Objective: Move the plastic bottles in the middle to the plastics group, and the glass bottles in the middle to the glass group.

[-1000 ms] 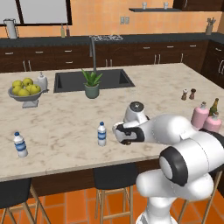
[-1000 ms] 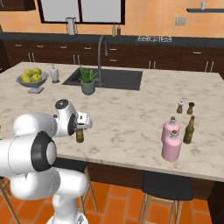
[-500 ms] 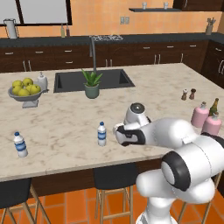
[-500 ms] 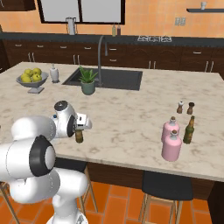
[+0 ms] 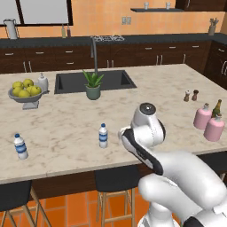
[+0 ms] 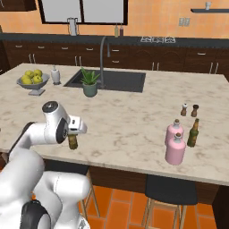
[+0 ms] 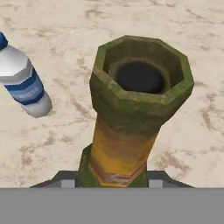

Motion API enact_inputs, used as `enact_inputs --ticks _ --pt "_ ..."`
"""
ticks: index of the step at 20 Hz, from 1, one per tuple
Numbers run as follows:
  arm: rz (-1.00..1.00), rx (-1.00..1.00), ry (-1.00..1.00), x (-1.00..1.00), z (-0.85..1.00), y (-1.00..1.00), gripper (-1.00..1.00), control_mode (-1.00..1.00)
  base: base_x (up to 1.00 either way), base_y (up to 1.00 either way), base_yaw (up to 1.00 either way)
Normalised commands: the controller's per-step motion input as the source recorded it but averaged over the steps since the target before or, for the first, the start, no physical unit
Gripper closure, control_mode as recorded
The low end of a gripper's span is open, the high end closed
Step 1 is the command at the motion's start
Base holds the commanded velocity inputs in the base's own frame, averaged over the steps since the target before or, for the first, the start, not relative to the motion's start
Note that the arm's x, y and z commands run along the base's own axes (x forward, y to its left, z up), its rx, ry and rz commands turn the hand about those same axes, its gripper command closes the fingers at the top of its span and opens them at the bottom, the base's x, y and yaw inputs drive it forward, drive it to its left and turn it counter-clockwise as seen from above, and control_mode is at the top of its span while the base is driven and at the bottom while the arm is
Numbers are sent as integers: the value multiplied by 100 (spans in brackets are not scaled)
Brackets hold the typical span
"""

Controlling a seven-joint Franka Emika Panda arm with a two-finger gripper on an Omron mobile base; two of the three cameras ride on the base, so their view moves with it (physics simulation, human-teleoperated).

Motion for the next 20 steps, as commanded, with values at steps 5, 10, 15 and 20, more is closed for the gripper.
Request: enact_inputs --ticks 5,10,15,20 --pt "17 0 -11 -86 38 29 100 -100 0 0 0" --pt "27 0 -6 -23 49 61 100 -100 0 0 0" --pt "30 0 -3 0 47 79 100 -100 0 0 0" --pt "12 0 -1 -1 26 10 100 -100 0 0 0"
